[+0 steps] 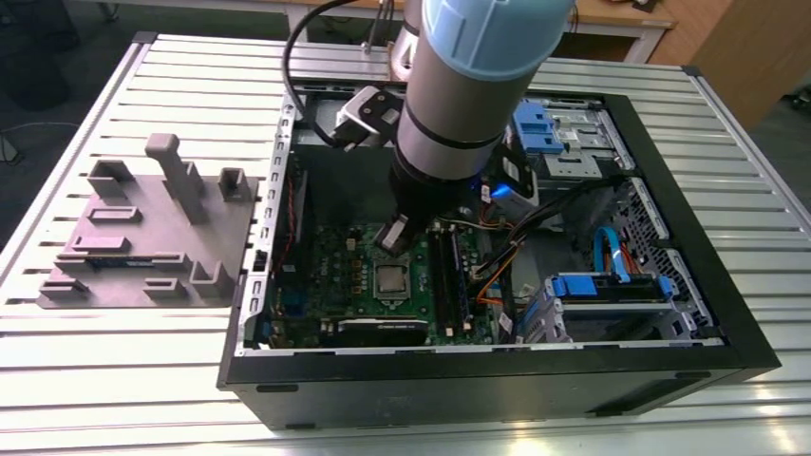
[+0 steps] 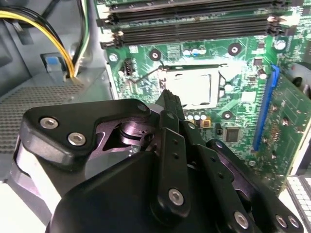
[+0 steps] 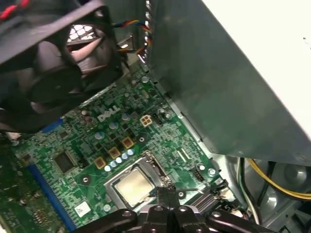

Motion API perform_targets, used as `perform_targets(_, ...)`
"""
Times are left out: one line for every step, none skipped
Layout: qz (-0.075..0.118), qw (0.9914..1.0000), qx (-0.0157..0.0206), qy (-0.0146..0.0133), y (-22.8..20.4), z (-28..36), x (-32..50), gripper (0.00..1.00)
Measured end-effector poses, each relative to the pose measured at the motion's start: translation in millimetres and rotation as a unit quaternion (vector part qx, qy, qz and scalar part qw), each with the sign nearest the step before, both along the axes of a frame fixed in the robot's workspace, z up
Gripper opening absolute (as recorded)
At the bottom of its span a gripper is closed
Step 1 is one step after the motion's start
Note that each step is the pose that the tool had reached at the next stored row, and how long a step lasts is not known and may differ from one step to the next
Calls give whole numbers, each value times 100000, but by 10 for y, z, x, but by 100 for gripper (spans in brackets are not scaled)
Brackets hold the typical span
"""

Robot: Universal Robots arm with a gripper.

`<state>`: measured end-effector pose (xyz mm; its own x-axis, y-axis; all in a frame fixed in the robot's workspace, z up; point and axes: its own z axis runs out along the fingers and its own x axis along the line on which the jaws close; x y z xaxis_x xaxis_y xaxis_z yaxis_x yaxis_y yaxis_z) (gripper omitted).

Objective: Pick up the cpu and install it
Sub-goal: 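Close the cpu cover, then install the first cpu locking lever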

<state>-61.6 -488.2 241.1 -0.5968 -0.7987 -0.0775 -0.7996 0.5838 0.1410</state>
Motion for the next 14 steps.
perform_targets(67,100000,2,1,-12,0,-10,10)
perform_targets(113,100000,3,-3,-16,0,-18,10)
perform_targets(122,100000,5,-3,-16,0,-18,10)
perform_targets(129,100000,8,-2,-16,-1,-18,10)
perform_targets(129,100000,10,-3,-16,-1,-18,10)
perform_targets(139,100000,5,-1,-17,0,-18,10)
perform_targets(149,100000,7,0,-17,-1,-18,10)
perform_targets(151,100000,3,-1,-17,0,-18,10)
perform_targets(154,100000,6,0,-17,0,-18,10)
perform_targets(156,100000,6,0,-17,0,-18,10)
perform_targets(156,100000,4,0,-17,0,-18,10)
perform_targets(161,100000,6,-1,-17,0,-18,10)
perform_targets(163,100000,7,-2,-17,-1,-18,10)
perform_targets(165,100000,6,1,-17,0,-18,10)
